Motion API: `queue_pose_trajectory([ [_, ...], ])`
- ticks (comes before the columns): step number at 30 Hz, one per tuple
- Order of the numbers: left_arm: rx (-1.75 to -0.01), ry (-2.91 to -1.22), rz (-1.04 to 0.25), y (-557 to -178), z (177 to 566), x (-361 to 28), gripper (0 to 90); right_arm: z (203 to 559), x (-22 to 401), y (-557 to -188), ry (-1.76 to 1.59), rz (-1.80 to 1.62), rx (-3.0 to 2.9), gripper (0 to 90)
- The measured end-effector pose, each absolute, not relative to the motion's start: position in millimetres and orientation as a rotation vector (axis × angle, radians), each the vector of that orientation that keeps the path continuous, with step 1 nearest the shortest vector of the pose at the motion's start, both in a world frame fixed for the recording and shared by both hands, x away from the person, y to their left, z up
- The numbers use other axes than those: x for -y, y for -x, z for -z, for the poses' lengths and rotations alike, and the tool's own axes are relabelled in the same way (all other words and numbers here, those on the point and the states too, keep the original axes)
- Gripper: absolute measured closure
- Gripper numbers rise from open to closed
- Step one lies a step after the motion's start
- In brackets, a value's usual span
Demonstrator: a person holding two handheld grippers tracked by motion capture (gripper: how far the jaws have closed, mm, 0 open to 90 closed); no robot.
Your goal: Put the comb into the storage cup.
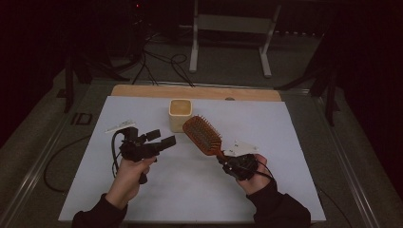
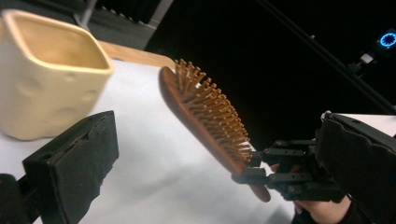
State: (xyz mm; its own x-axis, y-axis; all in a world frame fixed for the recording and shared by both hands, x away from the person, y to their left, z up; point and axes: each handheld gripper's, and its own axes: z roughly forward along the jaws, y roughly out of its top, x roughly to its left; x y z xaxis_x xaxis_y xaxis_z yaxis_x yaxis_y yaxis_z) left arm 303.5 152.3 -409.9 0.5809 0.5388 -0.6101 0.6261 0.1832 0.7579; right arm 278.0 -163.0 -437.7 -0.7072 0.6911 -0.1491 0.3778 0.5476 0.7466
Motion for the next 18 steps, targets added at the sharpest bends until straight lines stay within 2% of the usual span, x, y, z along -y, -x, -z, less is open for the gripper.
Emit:
queue_pose_trajectory([
  [10, -1.089, -1.4, 0.17, -316, 420, -121, 0.0, 435, 157, -270, -0.827, -0.985, -2.339, 73.3],
  [18, -1.173, -1.352, 0.14, -323, 424, -105, 0.0, 433, 155, -266, -0.807, -1.009, -2.327, 73.3],
])
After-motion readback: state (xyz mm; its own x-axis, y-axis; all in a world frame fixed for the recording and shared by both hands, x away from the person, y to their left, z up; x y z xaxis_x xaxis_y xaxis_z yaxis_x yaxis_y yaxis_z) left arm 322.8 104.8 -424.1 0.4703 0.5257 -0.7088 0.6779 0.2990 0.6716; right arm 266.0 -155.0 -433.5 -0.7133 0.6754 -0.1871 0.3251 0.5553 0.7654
